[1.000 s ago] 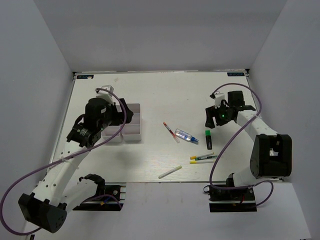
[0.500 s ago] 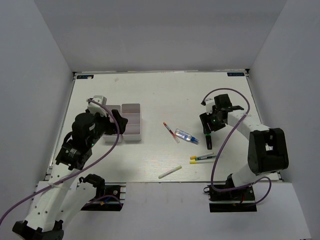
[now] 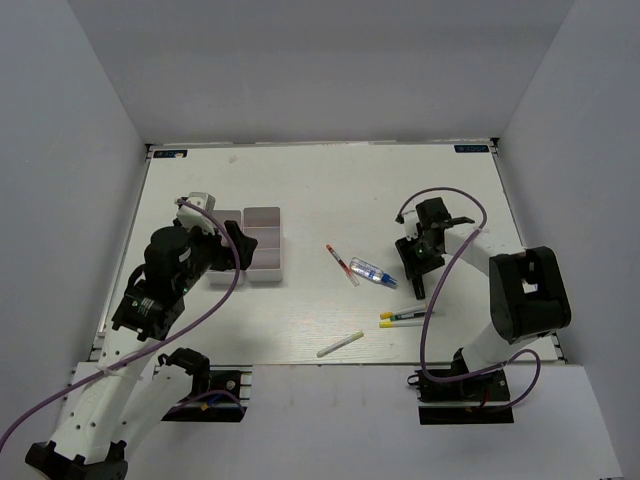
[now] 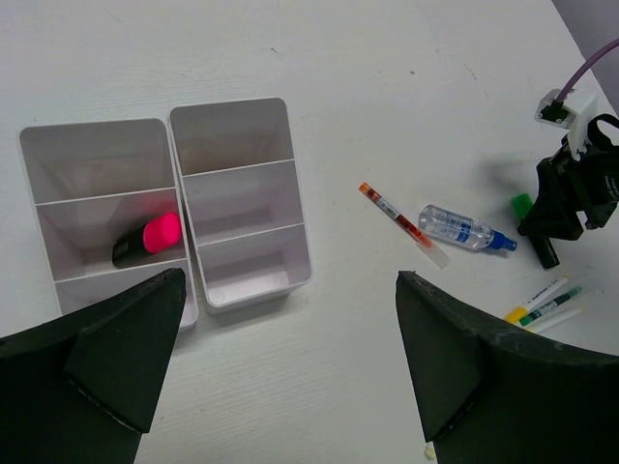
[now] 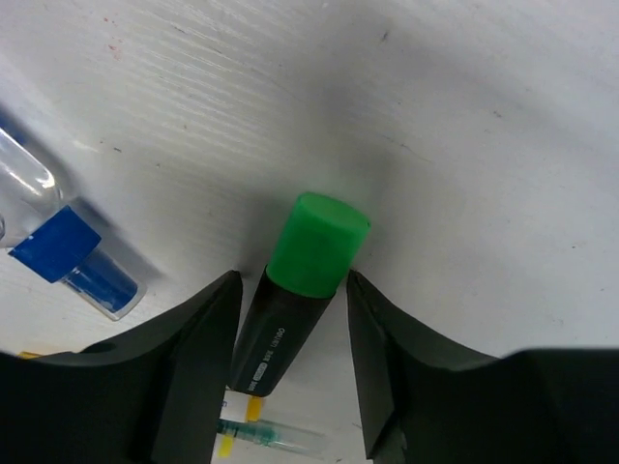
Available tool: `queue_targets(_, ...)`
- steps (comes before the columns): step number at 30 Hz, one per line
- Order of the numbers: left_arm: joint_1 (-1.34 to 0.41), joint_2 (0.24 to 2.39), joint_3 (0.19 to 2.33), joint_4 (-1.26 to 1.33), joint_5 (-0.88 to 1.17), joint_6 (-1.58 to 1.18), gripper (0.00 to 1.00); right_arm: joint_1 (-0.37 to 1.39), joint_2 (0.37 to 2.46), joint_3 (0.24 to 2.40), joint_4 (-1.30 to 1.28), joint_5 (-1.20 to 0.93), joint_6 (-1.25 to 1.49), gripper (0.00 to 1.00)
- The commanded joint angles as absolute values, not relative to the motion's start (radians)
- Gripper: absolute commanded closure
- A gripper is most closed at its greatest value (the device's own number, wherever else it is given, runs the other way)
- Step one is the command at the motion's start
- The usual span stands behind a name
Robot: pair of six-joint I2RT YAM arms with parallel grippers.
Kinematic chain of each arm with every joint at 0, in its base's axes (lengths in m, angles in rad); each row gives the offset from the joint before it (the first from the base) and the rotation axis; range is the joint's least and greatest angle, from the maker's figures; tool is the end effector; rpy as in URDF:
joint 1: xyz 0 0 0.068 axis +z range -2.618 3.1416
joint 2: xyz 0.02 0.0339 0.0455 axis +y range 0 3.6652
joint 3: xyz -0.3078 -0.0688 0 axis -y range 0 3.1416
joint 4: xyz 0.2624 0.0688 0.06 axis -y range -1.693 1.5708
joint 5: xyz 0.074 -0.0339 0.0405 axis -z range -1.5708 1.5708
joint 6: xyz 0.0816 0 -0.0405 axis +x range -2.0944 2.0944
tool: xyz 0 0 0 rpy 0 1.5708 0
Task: Sort the stationery into containers
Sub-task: Grab a piece of stationery with the right arm, then place the stationery into the container
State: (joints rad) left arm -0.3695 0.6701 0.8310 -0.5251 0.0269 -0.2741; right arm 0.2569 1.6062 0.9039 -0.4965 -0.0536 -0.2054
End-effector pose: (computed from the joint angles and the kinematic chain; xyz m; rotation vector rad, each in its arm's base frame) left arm 0.1610 -0.0647 0.3505 0.1117 1.9586 -0.4525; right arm 0.3146 0.0872 0.1526 -0.6482 2.6929 0.0876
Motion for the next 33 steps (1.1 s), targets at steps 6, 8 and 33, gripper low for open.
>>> queue_targets(6,-0.367,0.66,0.827,-0.509,0.044,-0.272,0.01,0.255,1.569,0.89,-0.495,-0.124,-0.228,0.75)
queue_targets(8,-0.367,0.66,0.827,-0.509,0.044,-0.272,0.01,0.259,1.534,0.9,-0.5,-0.146,-0.245,0.8)
queue_targets(33,-0.357,0.468,0.767,-0.387,0.097,-0.221,0.01,0.63,1.742,1.342,0.115,-0.871,-0.238,1.0)
